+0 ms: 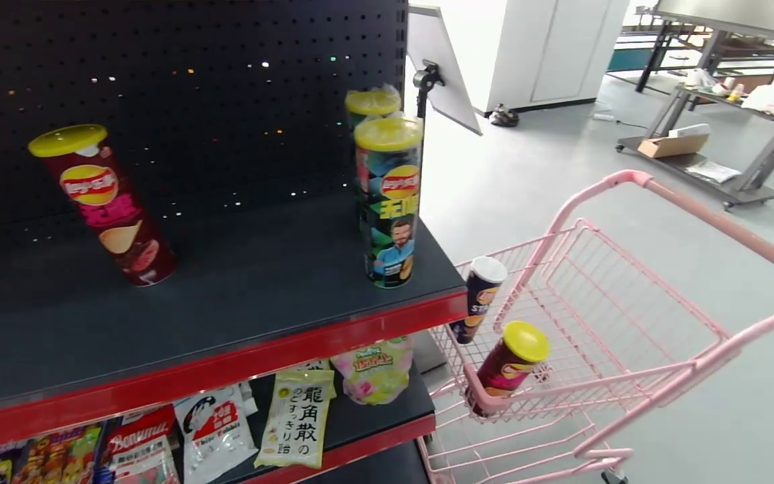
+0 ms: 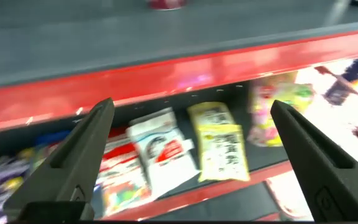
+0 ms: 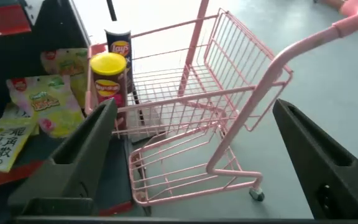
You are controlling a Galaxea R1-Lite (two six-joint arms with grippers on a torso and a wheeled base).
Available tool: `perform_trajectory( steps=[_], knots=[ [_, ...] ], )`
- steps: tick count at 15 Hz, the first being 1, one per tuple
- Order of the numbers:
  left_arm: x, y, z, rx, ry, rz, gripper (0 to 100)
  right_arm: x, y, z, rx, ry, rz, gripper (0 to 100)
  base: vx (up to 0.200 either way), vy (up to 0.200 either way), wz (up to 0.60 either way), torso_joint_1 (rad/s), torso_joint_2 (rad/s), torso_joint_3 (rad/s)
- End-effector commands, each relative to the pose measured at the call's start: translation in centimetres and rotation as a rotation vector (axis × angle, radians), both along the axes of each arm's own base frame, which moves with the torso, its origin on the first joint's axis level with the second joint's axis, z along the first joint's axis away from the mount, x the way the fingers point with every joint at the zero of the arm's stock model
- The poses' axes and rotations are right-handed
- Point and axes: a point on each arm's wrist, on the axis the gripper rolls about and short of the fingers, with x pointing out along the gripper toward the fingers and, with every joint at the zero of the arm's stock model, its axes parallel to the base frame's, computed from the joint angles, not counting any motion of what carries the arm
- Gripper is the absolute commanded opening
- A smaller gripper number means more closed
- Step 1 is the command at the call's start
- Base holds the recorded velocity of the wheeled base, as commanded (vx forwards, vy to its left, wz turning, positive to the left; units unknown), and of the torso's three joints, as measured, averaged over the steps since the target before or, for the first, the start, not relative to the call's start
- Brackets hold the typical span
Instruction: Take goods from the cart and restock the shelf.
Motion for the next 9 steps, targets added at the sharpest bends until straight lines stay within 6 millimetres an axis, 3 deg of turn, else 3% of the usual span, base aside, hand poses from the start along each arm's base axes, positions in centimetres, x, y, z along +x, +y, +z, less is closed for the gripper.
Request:
perform_trajectory(
  steps=[1,9],
  knots=[
    [0.01,0.0,-0.01,0.0,0.001,0.0,100,0.0,0.0,0.0,-0.001,-0.001,0.001,100,0.0,0.0,0.0,0.0,0.0,0.0],
    [0.01,0.0,-0.01,-0.001,0.001,-0.001,100,0.0,-0.01,-0.01,-0.005,0.001,-0.003,100,0.0,0.0,0.0,0.0,0.0,0.0]
  ],
)
